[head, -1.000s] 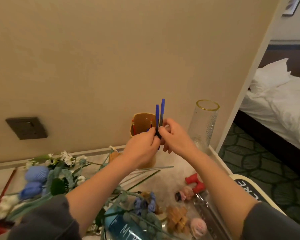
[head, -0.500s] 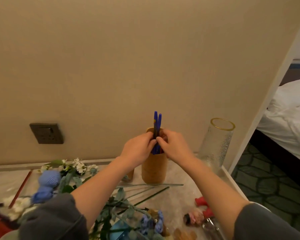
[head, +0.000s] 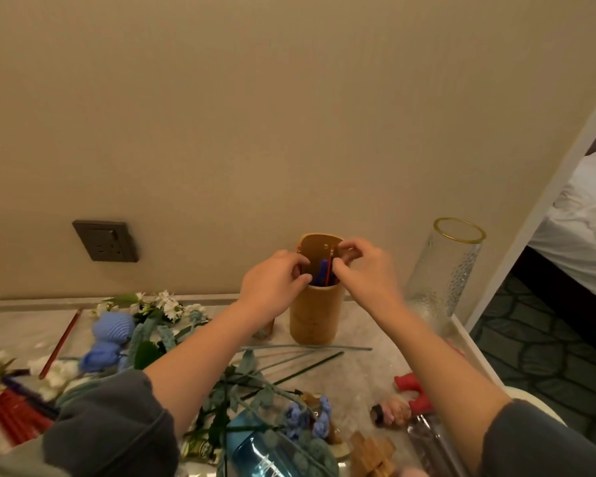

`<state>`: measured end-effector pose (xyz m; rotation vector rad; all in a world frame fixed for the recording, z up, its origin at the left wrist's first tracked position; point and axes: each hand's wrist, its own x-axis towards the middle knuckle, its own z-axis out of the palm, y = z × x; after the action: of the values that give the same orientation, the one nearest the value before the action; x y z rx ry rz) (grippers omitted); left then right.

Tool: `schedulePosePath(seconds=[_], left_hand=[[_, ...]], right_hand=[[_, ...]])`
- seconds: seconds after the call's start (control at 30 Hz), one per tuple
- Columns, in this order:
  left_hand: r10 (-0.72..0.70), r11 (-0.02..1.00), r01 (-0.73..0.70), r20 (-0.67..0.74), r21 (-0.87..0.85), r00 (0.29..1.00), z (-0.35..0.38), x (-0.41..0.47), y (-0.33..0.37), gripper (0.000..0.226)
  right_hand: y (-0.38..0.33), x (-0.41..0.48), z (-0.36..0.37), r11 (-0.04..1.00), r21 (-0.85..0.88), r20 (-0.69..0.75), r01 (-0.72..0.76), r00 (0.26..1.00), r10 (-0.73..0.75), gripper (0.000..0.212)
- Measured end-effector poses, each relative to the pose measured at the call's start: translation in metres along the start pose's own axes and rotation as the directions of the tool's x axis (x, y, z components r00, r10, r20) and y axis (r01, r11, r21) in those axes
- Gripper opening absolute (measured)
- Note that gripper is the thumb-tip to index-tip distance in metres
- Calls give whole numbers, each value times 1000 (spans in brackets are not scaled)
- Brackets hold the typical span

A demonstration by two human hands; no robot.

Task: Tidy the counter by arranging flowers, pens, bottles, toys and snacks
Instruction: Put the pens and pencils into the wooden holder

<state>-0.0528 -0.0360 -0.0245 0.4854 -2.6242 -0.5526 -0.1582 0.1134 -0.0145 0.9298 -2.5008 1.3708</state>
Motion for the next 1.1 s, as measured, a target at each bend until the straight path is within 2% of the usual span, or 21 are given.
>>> schedulePosePath(seconds=[0.13, 0.23, 0.33, 0.43, 0.67, 0.9, 1.0, 1.1], left_hand=[[-105, 992, 102, -49, -70, 993, 7, -7, -3, 50], [-174, 972, 171, -2, -159, 985, 18, -9, -3, 65], [-213, 930, 229, 87, -287, 973, 28, -6, -4, 69], [-210, 877, 256, 155, -406, 965, 34, -3, -3, 73], [-260, 831, 313, 177, -459, 949, 37, 0, 3, 77], [-287, 801, 345, 191, -489, 939, 38, -5, 6, 74], [-312, 780, 372, 203, -504, 928, 39, -5, 10, 72], [-335, 750, 412, 241, -517, 911, 38, -8, 10, 70]], right_hand=[[7, -12, 2, 998, -44, -33, -50, 998, 48, 32], [10, -14, 7, 987, 39, 0, -159, 987, 159, 24], [13, -10, 7, 962, 131, 25, -240, 971, 239, 15], [14, -7, 9, 952, 170, 49, -254, 967, 250, 21], [11, 9, 17, 874, 217, 156, -435, 899, 409, 37], [13, 13, 21, 877, 254, 59, -409, 911, 408, 31], [15, 6, 24, 894, 228, 70, -386, 922, 380, 22], [14, -1, 22, 881, 273, 100, -386, 922, 373, 28]])
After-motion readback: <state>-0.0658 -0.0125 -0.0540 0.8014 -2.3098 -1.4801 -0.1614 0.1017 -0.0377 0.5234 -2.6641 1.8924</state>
